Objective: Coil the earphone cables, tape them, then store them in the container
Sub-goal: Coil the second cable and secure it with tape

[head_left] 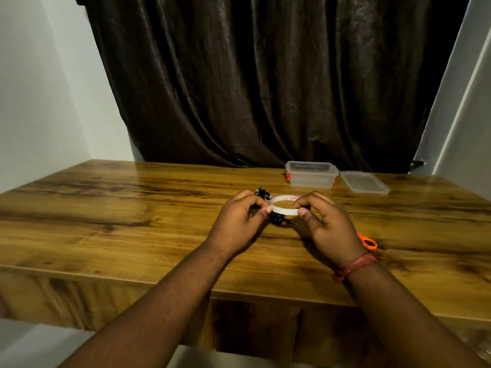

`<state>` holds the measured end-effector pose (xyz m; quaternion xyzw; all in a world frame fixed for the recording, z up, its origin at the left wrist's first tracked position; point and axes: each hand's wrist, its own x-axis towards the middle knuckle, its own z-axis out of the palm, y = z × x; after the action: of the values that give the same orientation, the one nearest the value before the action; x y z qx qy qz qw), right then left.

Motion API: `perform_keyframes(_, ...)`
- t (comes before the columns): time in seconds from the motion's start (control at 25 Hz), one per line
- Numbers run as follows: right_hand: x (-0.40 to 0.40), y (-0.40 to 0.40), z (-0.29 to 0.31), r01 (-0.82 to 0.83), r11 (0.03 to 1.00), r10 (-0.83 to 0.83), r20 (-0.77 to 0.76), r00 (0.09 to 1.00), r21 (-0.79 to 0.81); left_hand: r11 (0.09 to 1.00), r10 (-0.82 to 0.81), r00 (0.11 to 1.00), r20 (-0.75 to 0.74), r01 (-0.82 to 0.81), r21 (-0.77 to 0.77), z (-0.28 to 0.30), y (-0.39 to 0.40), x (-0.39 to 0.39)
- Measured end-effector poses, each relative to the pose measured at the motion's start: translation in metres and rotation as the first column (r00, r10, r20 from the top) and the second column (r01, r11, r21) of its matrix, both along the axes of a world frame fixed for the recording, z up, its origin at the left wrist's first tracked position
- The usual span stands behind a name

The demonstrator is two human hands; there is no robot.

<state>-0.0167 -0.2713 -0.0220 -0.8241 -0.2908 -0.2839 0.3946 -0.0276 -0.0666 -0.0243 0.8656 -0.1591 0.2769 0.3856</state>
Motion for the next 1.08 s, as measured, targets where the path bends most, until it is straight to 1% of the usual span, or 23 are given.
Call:
perform_keyframes(0.08,0.001,-0.001,-0.001,-0.001,1.0,0.002,-0.035,0.999,0.016,1.0,-0.01,1.0,-0.029,0.009,-0.018,0.001,-0.001,-0.002)
perform_keyframes(0.12,0.002,-0.001,-0.001,-0.008,1.0,0.009,-0.046,0.999,0.027,0.998,-0.016,0.998,-0.058,0.013,-0.055,0.002,-0.002,-0.004)
perform_keyframes(0.2,0.002,0.0,-0.001,-0.025,0.998,0.029,-0.072,0.997,0.058,0.981,-0.059,0.986,-0.153,0.03,-0.19,0.005,-0.005,-0.008)
perform_keyframes(0.28,0.002,0.0,-0.002,-0.043,0.993,0.057,-0.133,0.99,0.111,0.951,-0.12,0.963,-0.243,0.042,-0.306,0.007,-0.006,-0.011)
perform_keyframes(0.32,0.003,0.0,-0.004,-0.05,0.985,0.081,-0.19,0.978,0.163,0.939,-0.137,0.952,-0.272,0.038,-0.341,0.007,-0.006,-0.012)
perform_keyframes(0.4,0.004,-0.001,-0.005,-0.059,0.945,0.16,-0.296,0.942,0.321,0.908,-0.174,0.932,-0.317,0.027,-0.418,0.008,-0.003,-0.011)
perform_keyframes(0.44,0.006,-0.002,-0.005,-0.057,0.912,0.202,-0.323,0.925,0.406,0.884,-0.199,0.921,-0.334,0.022,-0.468,0.008,-0.002,-0.01)
perform_keyframes(0.52,0.006,-0.003,-0.001,-0.05,0.843,0.262,-0.328,0.908,0.536,0.817,-0.265,0.896,-0.357,0.012,-0.576,0.008,-0.001,-0.006)
perform_keyframes(0.6,0.003,0.0,0.003,-0.058,0.755,0.347,-0.323,0.88,0.653,0.723,-0.347,0.871,-0.348,0.012,-0.691,0.01,-0.001,-0.002)
perform_keyframes(0.64,0.002,0.001,0.005,-0.07,0.723,0.388,-0.321,0.864,0.687,0.682,-0.385,0.861,-0.333,0.022,-0.731,0.011,-0.001,-0.001)
perform_keyframes(0.68,0.002,0.001,0.004,-0.087,0.716,0.419,-0.327,0.847,0.693,0.645,-0.42,0.852,-0.312,0.038,-0.763,0.012,-0.002,-0.002)
perform_keyframes(0.76,0.001,0.002,0.002,-0.118,0.758,0.44,-0.37,0.818,0.642,0.565,-0.487,0.833,-0.263,0.07,-0.822,0.015,-0.002,-0.004)
perform_keyframes(0.84,0.0,0.003,0.002,-0.141,0.752,0.466,-0.367,0.805,0.644,0.469,-0.554,0.804,-0.215,0.089,-0.878,0.016,-0.001,-0.003)
perform_keyframes(1.0,0.001,0.007,0.007,-0.125,0.628,0.57,-0.344,0.747,0.768,0.276,-0.659,0.745,-0.101,0.115,-0.954,0.018,0.003,0.0)
perform_keyframes(1.08,0.003,0.006,0.006,-0.127,0.571,0.625,-0.329,0.708,0.811,0.233,-0.664,0.746,-0.055,0.136,-0.963,0.019,0.004,0.0)
